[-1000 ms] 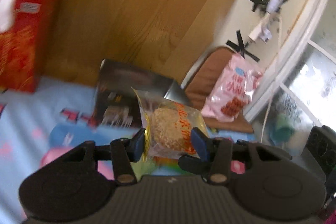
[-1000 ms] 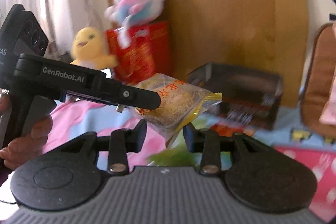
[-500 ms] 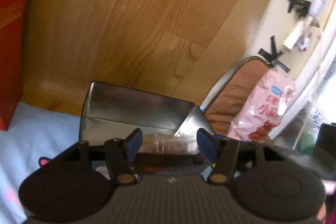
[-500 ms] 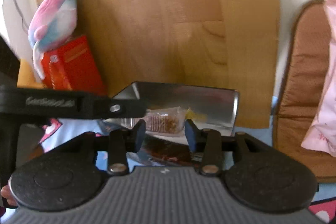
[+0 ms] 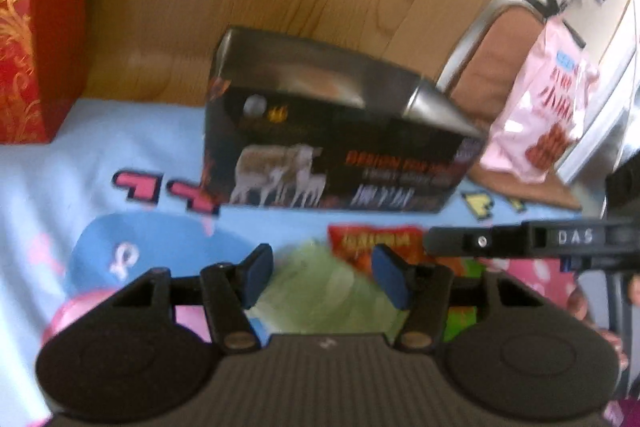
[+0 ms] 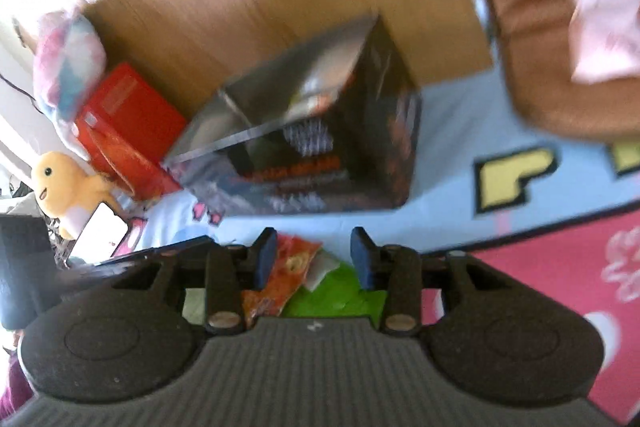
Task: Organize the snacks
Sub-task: 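Grasp the light green leaf-print packet with the left gripper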
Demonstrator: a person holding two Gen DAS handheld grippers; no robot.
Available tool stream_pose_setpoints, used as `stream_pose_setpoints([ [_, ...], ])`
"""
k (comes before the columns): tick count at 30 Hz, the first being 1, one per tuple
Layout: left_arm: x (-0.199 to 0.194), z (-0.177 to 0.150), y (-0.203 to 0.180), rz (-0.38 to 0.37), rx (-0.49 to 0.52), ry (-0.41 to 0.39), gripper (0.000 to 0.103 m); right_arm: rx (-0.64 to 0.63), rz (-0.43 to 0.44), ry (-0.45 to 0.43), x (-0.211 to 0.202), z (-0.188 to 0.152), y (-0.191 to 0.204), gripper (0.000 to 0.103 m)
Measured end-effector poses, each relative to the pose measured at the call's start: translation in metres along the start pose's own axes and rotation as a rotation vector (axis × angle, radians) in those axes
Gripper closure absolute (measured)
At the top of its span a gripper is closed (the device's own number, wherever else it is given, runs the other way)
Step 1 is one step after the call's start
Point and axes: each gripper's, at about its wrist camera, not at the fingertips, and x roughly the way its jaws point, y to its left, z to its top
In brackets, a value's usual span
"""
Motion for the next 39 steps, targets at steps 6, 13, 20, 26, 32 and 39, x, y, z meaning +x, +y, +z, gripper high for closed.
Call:
stream_pose_setpoints([
  [6,-0.043,-0.042,0.001,-0.063,0.000,0.026,0.049,-0.128,0.053,0.131,0.002,-0.024,0.046,0.071],
  [13,-0.097,-0.090,0.010,-0.128,-0.087,0.009,0.049,-0.243,0.140,0.187,-0.019,-0.069,0.087,0.073],
  [20,-0.130,-0.120,0.021,-0.168,-0.157,0.004,0.048,-0.345,0.170,0.188,-0.039,-0.118,0.119,0.071],
  [26,-0.152,-0.125,0.037,-0.134,-0.208,-0.053,0.048,-0.392,0.124,0.082,-0.061,-0.136,0.126,0.070],
  [32,-0.167,-0.121,0.045,-0.137,-0.234,-0.092,0.047,-0.318,0.104,0.005,-0.083,-0.138,0.112,0.070],
  [39,-0.171,-0.134,0.030,-0.204,-0.210,-0.084,0.032,-0.321,0.159,0.050,-0.095,-0.167,0.114,0.054],
])
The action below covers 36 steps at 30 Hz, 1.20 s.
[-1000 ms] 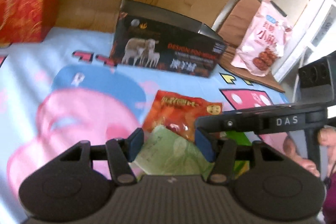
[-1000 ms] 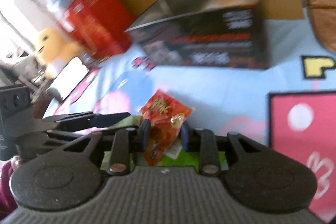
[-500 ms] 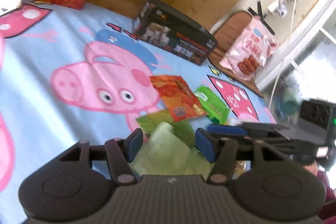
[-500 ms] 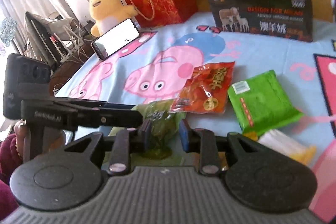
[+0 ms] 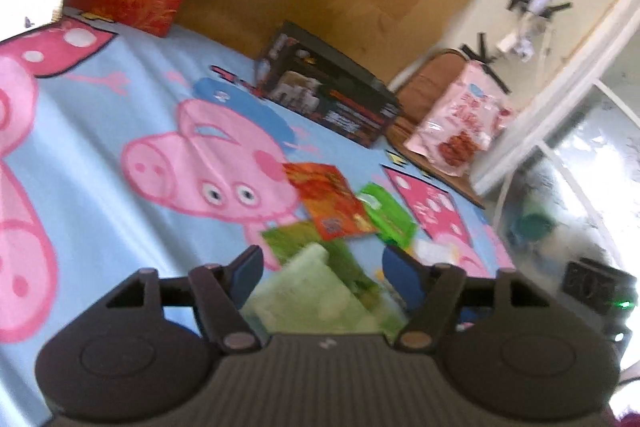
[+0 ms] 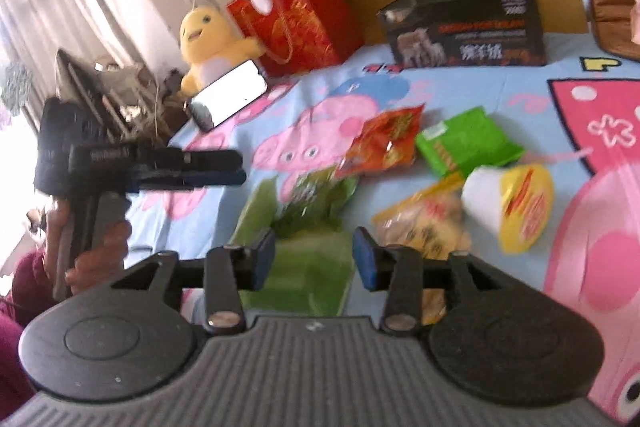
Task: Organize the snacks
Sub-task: 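Grasp the light green leaf-print packet with the left gripper, then carry the light green packet with the left gripper into the tin box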
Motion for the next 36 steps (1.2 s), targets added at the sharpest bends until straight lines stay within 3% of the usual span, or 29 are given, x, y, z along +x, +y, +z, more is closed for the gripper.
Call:
stream_pose_setpoints([
  [2,0.005,-0.005,-0.009,0.004,0.040,0.015,0.031,-0.064,-0.017,0.021,0.004,-0.006,0.008,0.053],
  [4,0.013,-0.012,-0.020,0.053,0.097,0.036,0.032,-0.127,-0.034,0.041,0.009,-0.011,0.016,0.052],
  [5,0.016,-0.016,-0.025,0.104,0.142,0.036,0.032,-0.158,-0.052,0.050,0.013,-0.012,0.020,0.048],
  [6,0.019,-0.020,-0.029,0.168,0.189,0.037,0.031,-0.188,-0.068,0.051,0.016,-0.015,0.022,0.035],
  [8,0.023,-0.026,-0.032,0.266,0.254,0.040,0.028,-0.245,-0.105,0.045,0.022,-0.020,0.027,0.030],
  [12,0.016,-0.021,-0.017,0.304,0.215,0.031,0.026,-0.335,-0.142,0.032,0.026,-0.030,0.035,0.030],
  [14,0.006,-0.017,-0.011,0.276,0.182,0.007,0.030,-0.352,-0.149,0.033,0.026,-0.030,0.034,0.030],
  [19,-0.027,-0.010,0.003,0.153,0.066,-0.051,0.026,-0.408,-0.165,0.014,0.015,-0.022,0.044,0.030],
  [24,-0.040,-0.015,0.024,0.076,-0.065,-0.046,0.026,-0.389,-0.053,-0.007,0.018,-0.008,0.054,0.030],
  [28,-0.036,-0.022,0.032,0.036,-0.100,-0.015,0.030,-0.496,-0.014,0.042,0.052,-0.009,0.078,0.032],
  [32,-0.015,-0.028,0.028,-0.004,-0.077,0.040,0.047,-0.552,-0.040,0.112,0.088,-0.015,0.088,0.044],
  [36,0.001,-0.025,0.022,0.001,-0.048,0.049,0.049,-0.557,-0.069,0.101,0.096,-0.017,0.090,0.060],
])
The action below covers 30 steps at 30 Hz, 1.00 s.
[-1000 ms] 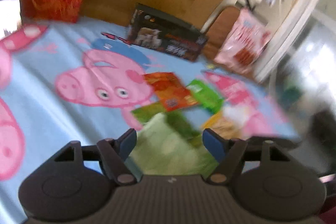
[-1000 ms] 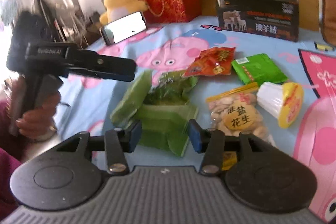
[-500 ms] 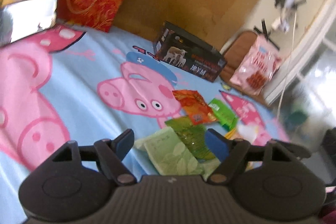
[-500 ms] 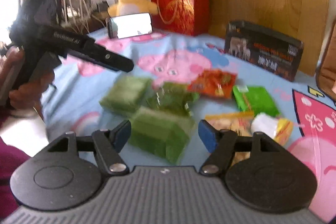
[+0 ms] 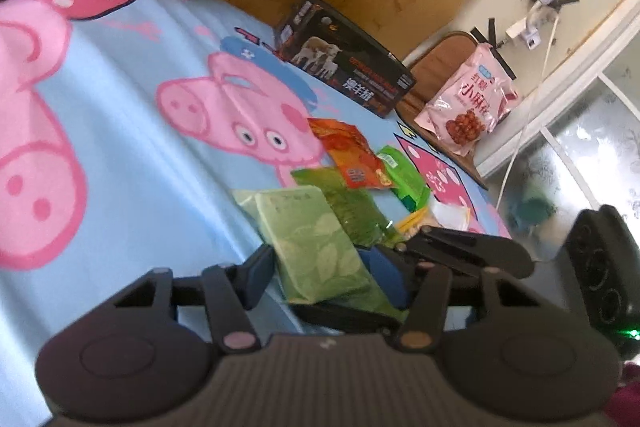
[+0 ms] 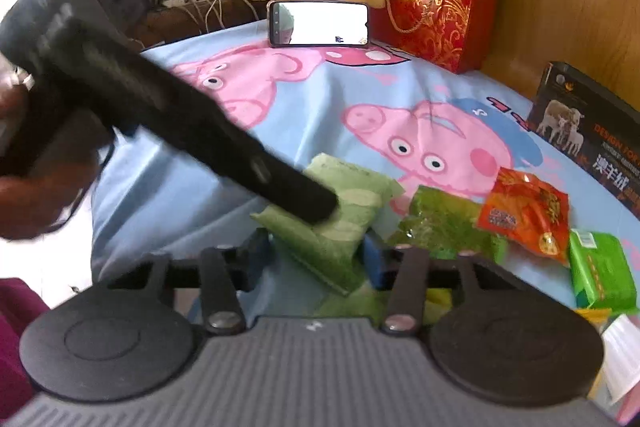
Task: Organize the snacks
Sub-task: 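Carry the light green packet with the left gripper into the tin box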
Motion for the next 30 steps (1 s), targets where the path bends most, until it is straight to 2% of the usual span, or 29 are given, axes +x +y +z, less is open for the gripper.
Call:
stream_pose_setpoints([
  [2,0.005,0.004,-0.002,-0.019,0.000,0.006,0.049,0.007,-0.027,-0.011,-0.006,-0.003,-0.003,0.065],
  [5,0.011,0.013,-0.011,-0.037,0.030,0.000,0.049,0.058,-0.043,-0.043,-0.017,-0.005,-0.013,0.067],
  [9,0.012,0.032,-0.022,-0.049,0.054,-0.027,0.049,0.058,-0.097,-0.086,-0.024,-0.001,-0.019,0.067],
  [16,0.034,0.095,-0.062,-0.057,0.176,-0.059,0.047,0.047,-0.183,-0.188,-0.034,0.020,-0.048,0.067],
  [19,0.057,0.129,-0.080,-0.066,0.233,-0.081,0.047,0.032,-0.247,-0.216,-0.041,0.035,-0.073,0.067],
  [24,0.103,0.186,-0.088,-0.063,0.234,-0.109,0.044,0.059,-0.318,-0.229,-0.041,0.068,-0.139,0.066],
  [26,0.125,0.206,-0.085,-0.030,0.229,-0.132,0.037,0.072,-0.336,-0.229,-0.034,0.081,-0.164,0.066],
  [29,0.149,0.222,-0.073,0.058,0.199,-0.119,0.037,0.119,-0.339,-0.198,-0.007,0.097,-0.205,0.065],
  [30,0.149,0.222,-0.067,0.065,0.175,-0.118,0.037,0.144,-0.347,-0.181,0.000,0.099,-0.215,0.065],
])
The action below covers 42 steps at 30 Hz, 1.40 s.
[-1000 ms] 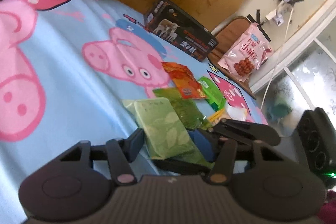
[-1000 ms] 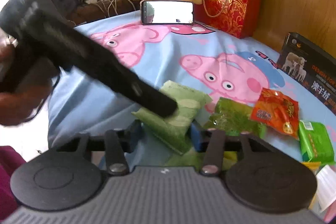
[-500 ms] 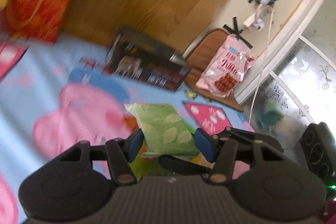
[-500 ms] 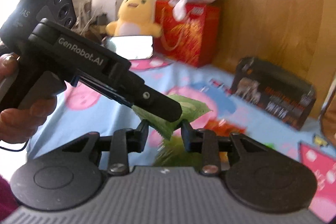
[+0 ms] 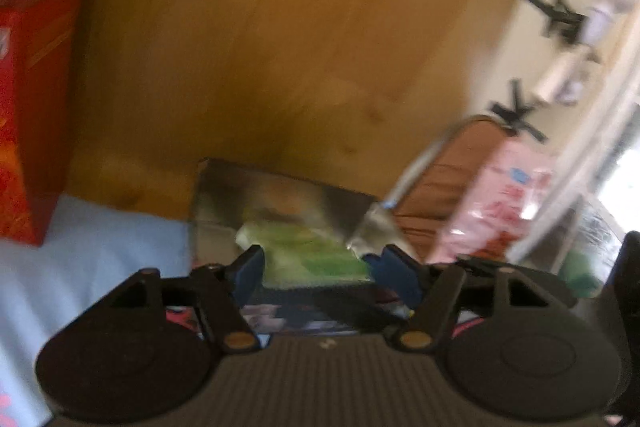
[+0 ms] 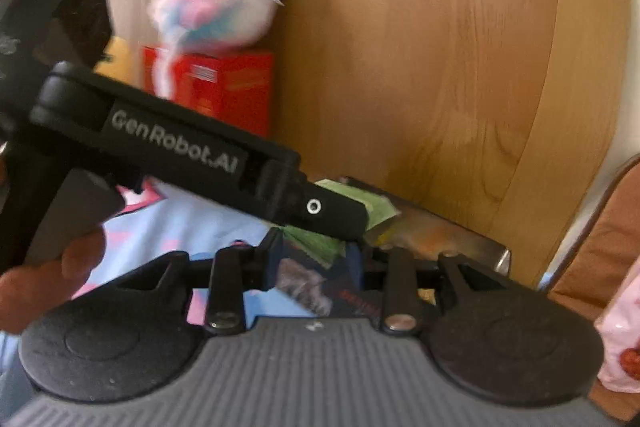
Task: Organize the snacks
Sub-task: 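Carry the light green packet with the left gripper into the tin box, then grasp the green rectangular packet with the left gripper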
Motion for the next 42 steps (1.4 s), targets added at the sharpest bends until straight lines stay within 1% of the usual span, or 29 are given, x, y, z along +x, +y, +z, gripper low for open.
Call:
stream_pose_setpoints([
  [2,-0.013,-0.012,0.011,-0.046,-0.022,-0.004,0.037,0.052,-0.027,0.048,0.013,-0.002,-0.012,0.065],
  [3,-0.021,-0.019,0.015,-0.056,-0.023,-0.007,0.036,0.068,-0.022,0.052,0.011,-0.005,-0.017,0.065],
  [5,-0.042,-0.038,0.025,-0.072,-0.027,-0.007,0.032,0.116,0.005,0.034,-0.008,-0.016,-0.028,0.065],
  [8,-0.072,-0.070,0.042,-0.084,-0.064,0.021,0.031,0.233,0.074,0.044,-0.048,-0.040,-0.039,0.065],
  [12,-0.109,-0.103,0.060,-0.078,-0.142,0.049,0.031,0.280,0.132,0.070,-0.080,-0.066,-0.028,0.065],
  [16,-0.126,-0.129,0.056,-0.084,-0.160,0.072,0.031,0.341,0.226,0.089,-0.100,-0.082,-0.004,0.065],
  [20,-0.136,-0.149,0.044,-0.124,-0.172,0.091,0.031,0.315,0.254,0.104,-0.118,-0.100,0.029,0.065],
  [22,-0.142,-0.159,0.035,-0.149,-0.165,0.101,0.031,0.312,0.288,0.122,-0.123,-0.107,0.041,0.065],
  [25,-0.150,-0.175,0.020,-0.189,-0.140,0.134,0.031,0.261,0.317,0.142,-0.138,-0.119,0.062,0.064],
  [27,-0.155,-0.188,0.009,-0.211,-0.112,0.159,0.031,0.241,0.358,0.161,-0.146,-0.127,0.071,0.054],
  [28,-0.157,-0.193,0.006,-0.216,-0.101,0.171,0.031,0.227,0.366,0.165,-0.148,-0.131,0.075,0.051],
  [29,-0.157,-0.199,0.002,-0.214,-0.093,0.187,0.031,0.203,0.366,0.167,-0.151,-0.134,0.081,0.050],
  [31,-0.158,-0.210,-0.002,-0.195,-0.088,0.220,0.026,0.136,0.354,0.183,-0.151,-0.140,0.090,0.047],
  [33,-0.157,-0.220,-0.004,-0.187,-0.094,0.242,0.026,0.054,0.316,0.205,-0.147,-0.147,0.099,0.046],
  [35,-0.158,-0.225,-0.006,-0.205,-0.108,0.236,0.026,-0.034,0.272,0.174,-0.146,-0.154,0.107,0.046],
  [37,-0.156,-0.226,-0.008,-0.205,-0.112,0.225,0.028,-0.033,0.278,0.161,-0.144,-0.156,0.109,0.047],
  [39,-0.155,-0.223,-0.009,-0.174,-0.116,0.204,0.030,-0.010,0.291,0.140,-0.139,-0.157,0.110,0.053],
  [40,-0.155,-0.221,-0.008,-0.153,-0.120,0.193,0.031,-0.011,0.289,0.131,-0.138,-0.156,0.113,0.055],
  [41,-0.156,-0.218,-0.008,-0.136,-0.121,0.180,0.032,-0.010,0.270,0.124,-0.139,-0.156,0.116,0.059],
  [42,-0.157,-0.215,-0.007,-0.139,-0.128,0.173,0.032,-0.002,0.257,0.118,-0.138,-0.155,0.117,0.066],
])
